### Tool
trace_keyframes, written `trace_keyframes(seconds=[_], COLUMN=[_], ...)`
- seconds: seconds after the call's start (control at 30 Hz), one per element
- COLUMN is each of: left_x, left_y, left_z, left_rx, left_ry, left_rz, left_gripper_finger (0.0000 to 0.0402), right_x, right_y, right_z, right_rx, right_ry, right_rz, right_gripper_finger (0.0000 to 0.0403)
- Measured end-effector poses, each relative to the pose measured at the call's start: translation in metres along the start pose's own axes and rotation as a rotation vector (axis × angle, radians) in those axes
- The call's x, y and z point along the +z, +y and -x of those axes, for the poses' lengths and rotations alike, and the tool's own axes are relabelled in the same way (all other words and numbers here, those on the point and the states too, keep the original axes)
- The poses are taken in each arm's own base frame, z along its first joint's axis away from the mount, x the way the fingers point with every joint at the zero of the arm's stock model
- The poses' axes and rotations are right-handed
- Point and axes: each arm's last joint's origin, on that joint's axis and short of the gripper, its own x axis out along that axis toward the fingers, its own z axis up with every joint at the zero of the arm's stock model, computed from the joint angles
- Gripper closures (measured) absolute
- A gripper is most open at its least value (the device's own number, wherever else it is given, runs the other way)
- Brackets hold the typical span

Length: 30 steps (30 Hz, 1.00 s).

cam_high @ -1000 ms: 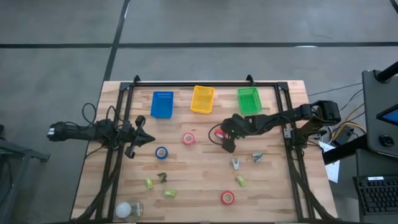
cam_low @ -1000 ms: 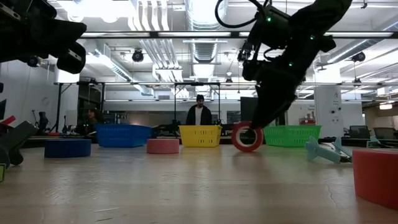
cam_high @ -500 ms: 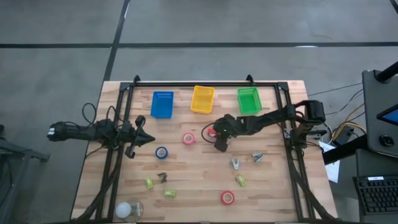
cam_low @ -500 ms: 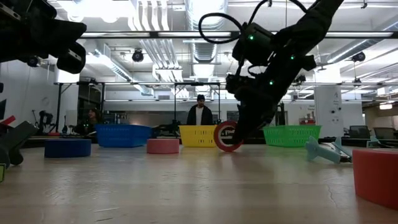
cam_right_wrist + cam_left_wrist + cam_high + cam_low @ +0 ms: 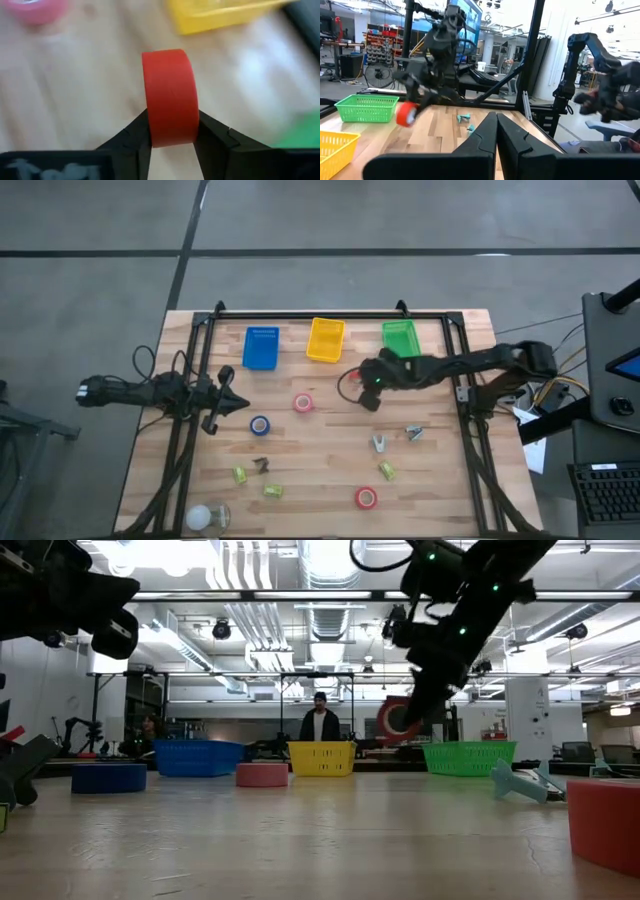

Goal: Pick and place Stapler, Stapler remover, tape
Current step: Put the red tape into the green bin

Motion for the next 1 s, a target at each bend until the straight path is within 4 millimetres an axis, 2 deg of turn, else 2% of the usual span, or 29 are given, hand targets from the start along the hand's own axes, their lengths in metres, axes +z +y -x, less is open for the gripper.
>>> trace_keyframes(seconds=[0.2,0.4,0.5,0.73,1.0], left_x=[0.0,0.0,0.0,0.0,0.0], left_y=[0.0,0.0,0.0,0.0,0.0], left_z=[0.0,0.0,0.0,0.0,0.0], left_rx=[0.001,0.001,0.0,0.001,0.001], left_ry=[0.003,0.003,0.003,0.002,0.002], left_rz=[0.0,0.0,0.0,0.0,0.0], left_gripper_finger=[0.0392,0.0392,0.0392,0.0392,0.0392], right_x=[0.008,0.008,0.003,-0.007,-0.02], right_y=[-0.046,-0.098,-0.119,-0.153,-0.168], right_z=[0.032,0.044,0.04,0.016,-0.017], right_rx=[-0.123,-0.234,-0.292,-0.367,-0.354], right_ry=[-0.076,-0.108,-0.062,0.06,0.205], right_rz=[-0.193,-0.433,-0.496,-0.551,-0.585], right_gripper_finger=[0.0302,0.0276,0.0277,0.0296,0.0275])
